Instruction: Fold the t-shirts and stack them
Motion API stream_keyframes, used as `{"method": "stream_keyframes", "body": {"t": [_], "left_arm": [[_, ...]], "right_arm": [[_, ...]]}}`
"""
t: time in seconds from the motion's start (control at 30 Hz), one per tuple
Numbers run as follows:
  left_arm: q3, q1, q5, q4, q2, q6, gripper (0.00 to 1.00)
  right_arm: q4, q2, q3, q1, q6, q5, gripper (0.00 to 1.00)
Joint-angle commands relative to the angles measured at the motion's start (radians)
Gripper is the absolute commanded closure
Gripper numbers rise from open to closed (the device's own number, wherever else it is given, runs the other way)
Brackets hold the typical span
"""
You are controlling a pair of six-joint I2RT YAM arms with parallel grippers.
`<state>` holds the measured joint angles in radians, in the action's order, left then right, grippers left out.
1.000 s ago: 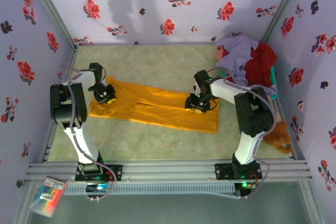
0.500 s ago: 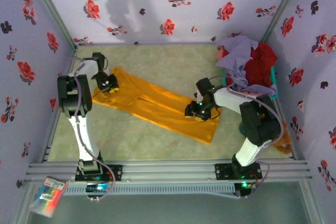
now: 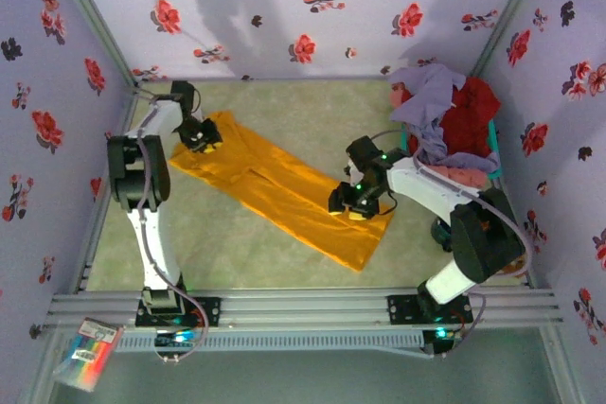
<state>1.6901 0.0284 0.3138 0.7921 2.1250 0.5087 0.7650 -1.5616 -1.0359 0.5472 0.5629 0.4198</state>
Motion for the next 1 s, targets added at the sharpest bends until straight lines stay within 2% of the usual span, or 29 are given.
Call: {"method": "stream_keyframes", "body": {"t": [0.0, 0.03, 0.07, 0.33, 0.43, 0.7, 0.97], "left_arm": [[-0.127, 0.005, 0.036, -0.145, -0.134, 0.140, 0.87], [-0.174, 0.005, 0.035, -0.186, -0.152, 0.175, 0.96], [-0.214, 0.005, 0.036, -0.224, -0.163, 0.206, 1.00], [-0.335, 0.015, 0.028, -0.354, -0.123, 0.318, 1.00], [-0.346, 0.016, 0.031, -0.392, -0.094, 0.345, 1.00], [-0.232, 0.017, 0.072, -0.349, 0.044, 0.347, 1.00], [-0.053, 0.020, 0.130, -0.322, 0.187, 0.347, 1.00]], "right_arm": [[0.029, -0.009, -0.009, -0.003, 0.022, -0.024, 0.44], [0.019, -0.020, -0.008, -0.003, 0.020, -0.024, 0.46], [0.005, -0.031, -0.009, -0.003, 0.020, -0.025, 0.50], [-0.042, -0.166, -0.060, -0.015, -0.008, -0.015, 0.86], [-0.054, -0.210, -0.066, -0.016, -0.015, -0.013, 0.94], [-0.073, -0.298, -0.058, -0.015, -0.020, 0.003, 0.98], [-0.081, -0.302, -0.024, 0.014, 0.010, 0.030, 0.99]]}}
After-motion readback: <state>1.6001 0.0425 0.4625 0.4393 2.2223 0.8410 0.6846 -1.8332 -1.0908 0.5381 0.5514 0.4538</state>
